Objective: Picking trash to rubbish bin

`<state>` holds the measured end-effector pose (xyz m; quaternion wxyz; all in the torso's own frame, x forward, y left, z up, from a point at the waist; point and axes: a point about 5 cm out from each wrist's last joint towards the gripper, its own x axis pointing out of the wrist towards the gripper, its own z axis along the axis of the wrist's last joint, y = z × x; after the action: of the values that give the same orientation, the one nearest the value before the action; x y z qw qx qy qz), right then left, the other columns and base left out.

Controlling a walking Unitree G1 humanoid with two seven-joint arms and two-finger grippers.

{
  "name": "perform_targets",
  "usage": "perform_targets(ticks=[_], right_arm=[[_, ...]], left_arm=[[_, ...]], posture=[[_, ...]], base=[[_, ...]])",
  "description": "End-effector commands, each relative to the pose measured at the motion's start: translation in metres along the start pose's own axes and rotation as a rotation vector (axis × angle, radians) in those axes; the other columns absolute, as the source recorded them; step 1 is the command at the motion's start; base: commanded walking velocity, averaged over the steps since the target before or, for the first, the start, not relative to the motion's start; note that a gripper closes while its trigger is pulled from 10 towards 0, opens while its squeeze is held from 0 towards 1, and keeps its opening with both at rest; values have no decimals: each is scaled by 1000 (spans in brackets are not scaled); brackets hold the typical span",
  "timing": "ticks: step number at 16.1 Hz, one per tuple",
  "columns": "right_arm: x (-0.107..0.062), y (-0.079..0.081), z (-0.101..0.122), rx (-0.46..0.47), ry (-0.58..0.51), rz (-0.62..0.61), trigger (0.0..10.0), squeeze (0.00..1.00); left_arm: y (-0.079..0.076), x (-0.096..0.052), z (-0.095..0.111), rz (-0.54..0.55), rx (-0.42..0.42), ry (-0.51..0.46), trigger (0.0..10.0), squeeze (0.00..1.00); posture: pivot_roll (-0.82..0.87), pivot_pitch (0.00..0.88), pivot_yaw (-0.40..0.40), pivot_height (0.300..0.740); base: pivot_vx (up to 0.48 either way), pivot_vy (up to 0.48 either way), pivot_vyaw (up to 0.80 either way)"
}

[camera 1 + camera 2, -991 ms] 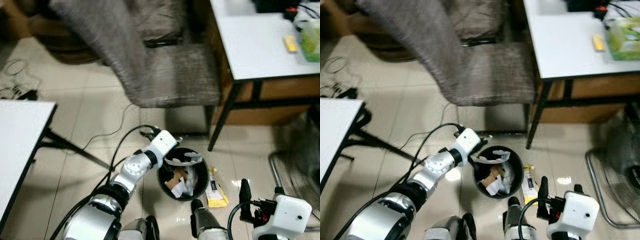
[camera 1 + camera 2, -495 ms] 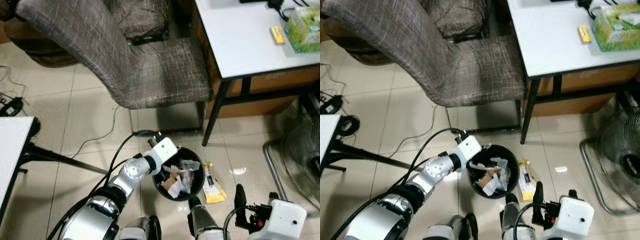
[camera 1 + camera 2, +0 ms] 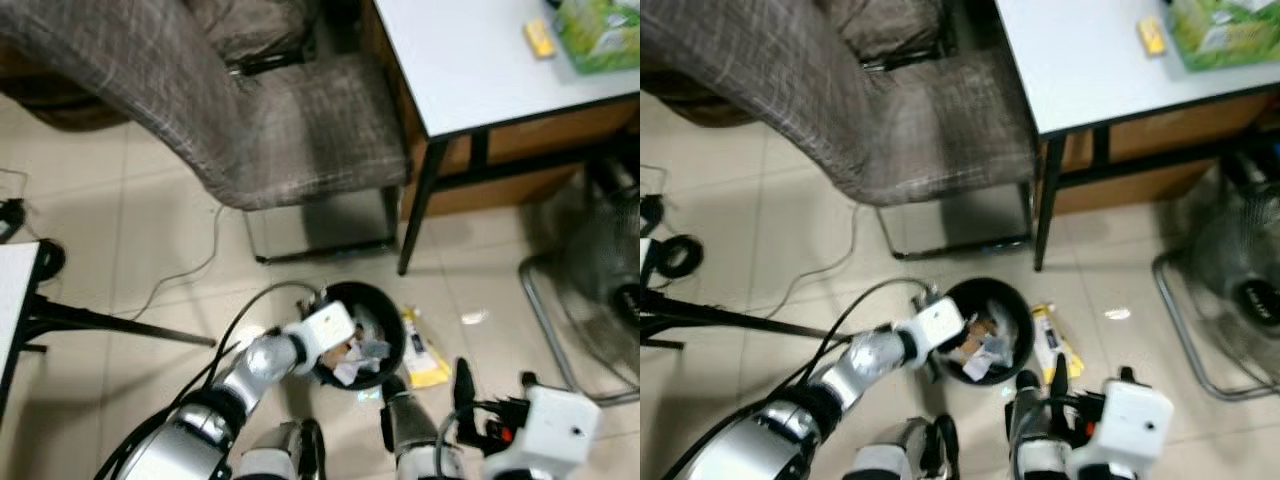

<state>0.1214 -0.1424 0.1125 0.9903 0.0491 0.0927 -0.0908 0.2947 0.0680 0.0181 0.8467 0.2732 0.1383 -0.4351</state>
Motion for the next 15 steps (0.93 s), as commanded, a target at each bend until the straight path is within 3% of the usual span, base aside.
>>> perform_targets(ticks=[1, 8, 10, 13, 15], right_arm=[[-4, 1, 1, -2, 19, 4, 10000, 0], [-6, 6, 6, 3, 26, 10, 10000, 0], [-7, 12, 9, 41, 30, 48, 10000, 0], [-9, 21, 9, 63, 46, 89, 10000, 0], [-10, 28, 13, 94, 52, 134, 10000, 0]], left_arm=[[-13, -1, -11, -39, -7, 38, 10000, 0], [-39, 19, 20, -63, -59, -71, 10000, 0], [-43, 25, 31, -61, -67, -106, 10000, 0], [-39, 28, 36, 22, -77, -108, 10000, 0], [-32, 30, 43, 82, -149, -124, 10000, 0]], posture=[[-150, 410, 159, 740], [-185, 423, 153, 740], [-188, 425, 154, 740], [-196, 430, 153, 740], [-203, 435, 149, 740]], base=[[0, 0, 0], [0, 0, 0], [0, 0, 0], [0, 0, 0], [0, 0, 0]])
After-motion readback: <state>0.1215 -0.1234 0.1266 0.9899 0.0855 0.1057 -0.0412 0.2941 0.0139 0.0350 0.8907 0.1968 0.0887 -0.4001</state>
